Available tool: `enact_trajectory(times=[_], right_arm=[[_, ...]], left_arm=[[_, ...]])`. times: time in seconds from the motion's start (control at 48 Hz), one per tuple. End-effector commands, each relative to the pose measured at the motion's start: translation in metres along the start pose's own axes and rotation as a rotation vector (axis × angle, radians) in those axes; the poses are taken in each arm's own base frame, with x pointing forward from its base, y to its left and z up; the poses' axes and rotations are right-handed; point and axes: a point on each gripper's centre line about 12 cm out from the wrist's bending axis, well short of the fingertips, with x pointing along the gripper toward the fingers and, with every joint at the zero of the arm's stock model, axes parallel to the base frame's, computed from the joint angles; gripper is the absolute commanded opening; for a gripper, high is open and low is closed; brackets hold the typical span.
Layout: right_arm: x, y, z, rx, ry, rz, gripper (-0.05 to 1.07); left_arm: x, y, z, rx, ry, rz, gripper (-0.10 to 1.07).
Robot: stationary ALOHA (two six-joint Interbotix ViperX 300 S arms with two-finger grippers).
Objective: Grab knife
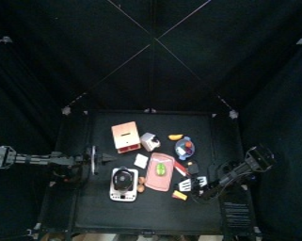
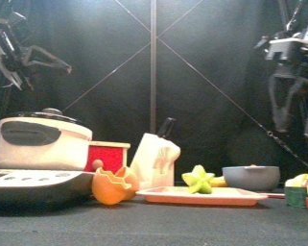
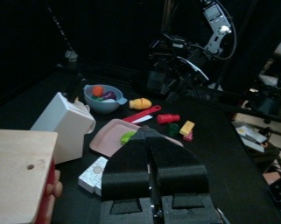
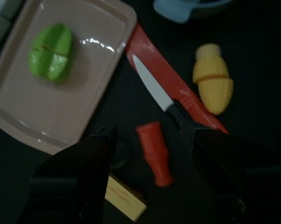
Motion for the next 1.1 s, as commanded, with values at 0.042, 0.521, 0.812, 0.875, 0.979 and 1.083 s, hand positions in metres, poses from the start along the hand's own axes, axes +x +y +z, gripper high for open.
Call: enact_trajectory(times=[0.042, 0.521, 0.812, 0.875, 0.979, 1.083], right_arm=[[0.005, -0.024, -0.004, -0.012, 0.069, 0.051, 0.9], [0.022, -0.051, -0.003, -0.143, 0.147, 0.01, 0.9], [0.039, -0.047, -0.001, -0.212, 0.189, -0.008, 0.9], [0.044, -0.046, -0.002, -0.228, 0.193, -0.018, 0.9], [0.051, -0.044, -0.005, -0.241, 0.205, -0.025, 0.9], [0.057, -0.044, -0.009, -0.249, 0.214, -0.034, 0.9]], left_arm=[[0.005, -0.001, 0.009, -0.004, -0.02, 0.001, 0.09], [0.007, -0.002, 0.015, -0.004, -0.045, 0.0, 0.09], [0.007, -0.002, 0.015, -0.005, -0.046, 0.0, 0.09], [0.007, -0.002, 0.016, -0.005, -0.048, 0.0, 0.09], [0.007, -0.002, 0.016, -0.004, -0.048, 0.0, 0.09], [0.007, -0.002, 0.016, -0.004, -0.048, 0.0, 0.09]])
